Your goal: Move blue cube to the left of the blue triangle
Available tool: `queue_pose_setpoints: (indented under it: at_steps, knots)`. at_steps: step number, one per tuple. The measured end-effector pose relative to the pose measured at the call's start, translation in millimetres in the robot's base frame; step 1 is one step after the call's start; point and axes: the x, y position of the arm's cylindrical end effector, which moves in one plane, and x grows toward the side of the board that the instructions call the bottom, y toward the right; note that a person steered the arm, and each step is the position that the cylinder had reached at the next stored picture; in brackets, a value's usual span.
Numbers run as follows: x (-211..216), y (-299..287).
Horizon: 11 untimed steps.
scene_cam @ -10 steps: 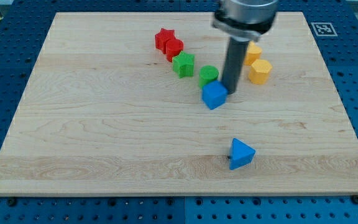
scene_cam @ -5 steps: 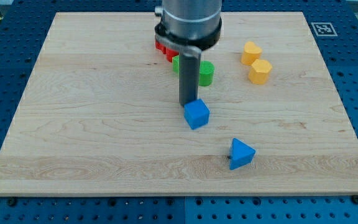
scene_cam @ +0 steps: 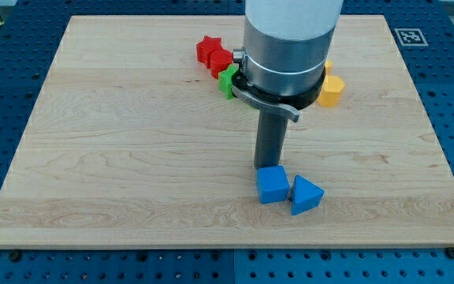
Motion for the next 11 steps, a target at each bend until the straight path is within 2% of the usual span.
queue_pose_setpoints:
  at_steps: [6, 8, 11]
  knots:
    - [13, 16]
    - [4, 0]
    - [21, -5]
